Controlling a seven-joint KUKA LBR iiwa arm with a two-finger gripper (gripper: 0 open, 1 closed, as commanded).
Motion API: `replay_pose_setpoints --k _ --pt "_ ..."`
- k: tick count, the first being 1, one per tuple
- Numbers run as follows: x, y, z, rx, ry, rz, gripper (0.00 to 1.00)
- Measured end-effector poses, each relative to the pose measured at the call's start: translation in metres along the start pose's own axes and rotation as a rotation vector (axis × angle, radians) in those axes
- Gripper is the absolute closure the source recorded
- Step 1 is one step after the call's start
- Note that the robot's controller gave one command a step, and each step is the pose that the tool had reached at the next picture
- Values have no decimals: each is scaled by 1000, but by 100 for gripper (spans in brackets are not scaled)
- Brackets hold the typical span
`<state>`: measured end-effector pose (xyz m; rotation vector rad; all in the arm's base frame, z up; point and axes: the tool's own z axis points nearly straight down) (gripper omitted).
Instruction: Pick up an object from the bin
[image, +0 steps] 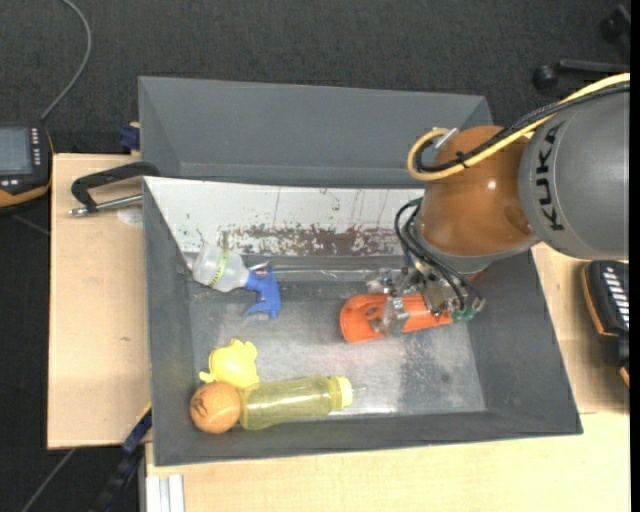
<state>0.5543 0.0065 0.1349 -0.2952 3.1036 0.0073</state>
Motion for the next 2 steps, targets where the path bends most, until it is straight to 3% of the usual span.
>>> replay_pose_setpoints --k 1,2 --pt "15 6 -16 -5 25 -5 100" --pt "-6 6 -14 1 -11 4 100"
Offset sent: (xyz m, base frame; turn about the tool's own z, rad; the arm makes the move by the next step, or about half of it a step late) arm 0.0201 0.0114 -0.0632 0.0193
